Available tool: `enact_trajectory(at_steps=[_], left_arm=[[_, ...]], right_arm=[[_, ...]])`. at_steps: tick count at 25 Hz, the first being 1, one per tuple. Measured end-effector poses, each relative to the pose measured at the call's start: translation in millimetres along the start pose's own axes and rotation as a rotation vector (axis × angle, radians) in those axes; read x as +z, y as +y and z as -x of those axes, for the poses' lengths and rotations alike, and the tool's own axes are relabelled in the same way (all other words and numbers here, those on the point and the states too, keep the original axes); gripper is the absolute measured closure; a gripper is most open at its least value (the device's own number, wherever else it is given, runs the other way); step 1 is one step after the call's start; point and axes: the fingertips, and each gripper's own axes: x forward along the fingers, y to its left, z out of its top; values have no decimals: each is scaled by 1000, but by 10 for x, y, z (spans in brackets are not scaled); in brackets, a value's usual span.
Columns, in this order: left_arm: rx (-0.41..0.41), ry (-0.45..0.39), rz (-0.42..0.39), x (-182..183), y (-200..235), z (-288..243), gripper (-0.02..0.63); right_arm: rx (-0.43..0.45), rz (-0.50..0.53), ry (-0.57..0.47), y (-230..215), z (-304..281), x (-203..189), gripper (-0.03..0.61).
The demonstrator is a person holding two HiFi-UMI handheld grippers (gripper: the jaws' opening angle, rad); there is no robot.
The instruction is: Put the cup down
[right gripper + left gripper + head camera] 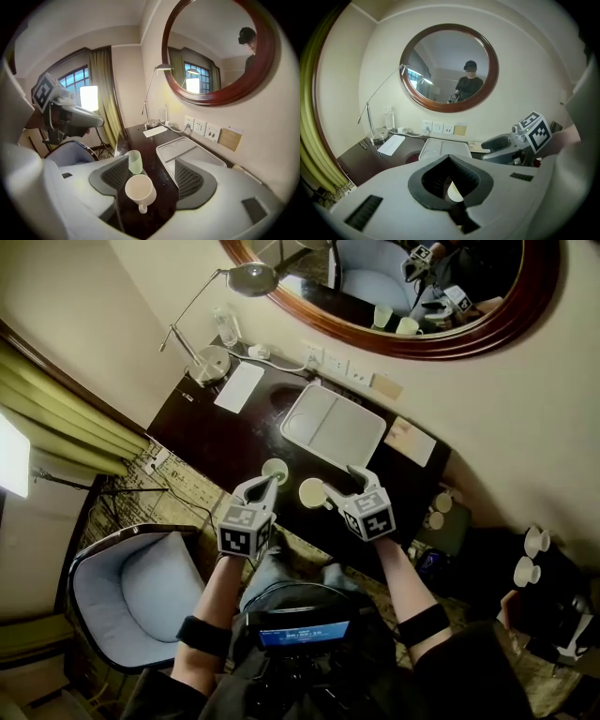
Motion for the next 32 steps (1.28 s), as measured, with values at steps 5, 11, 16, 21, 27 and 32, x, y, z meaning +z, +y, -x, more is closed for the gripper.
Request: enact_trajectory(at_steps=[5,11,16,21,27,32], left_arm=[[-20,6,-13,95,-4,-43,611],[-30,4,-42,167,3,-122,611],[-55,3,-55,216,-83,-159,611],[-48,0,-70,209,-72,-217,611],[-44,-18,-72,219,-102,-217,611],[-44,-24,-65,233,-137,-200,611]], right_arm=[[-57,-72,-62,-259,292,65,386],[-127,-135,-60,-465,488,-125,482],[-158,-248,-89,-524,608,-243,565],[-165,-290,-115,-535,646,-301,577],[-153,-298,-120,-496,685,-335,577],[-150,-295,-117,-490,701,-343,577]])
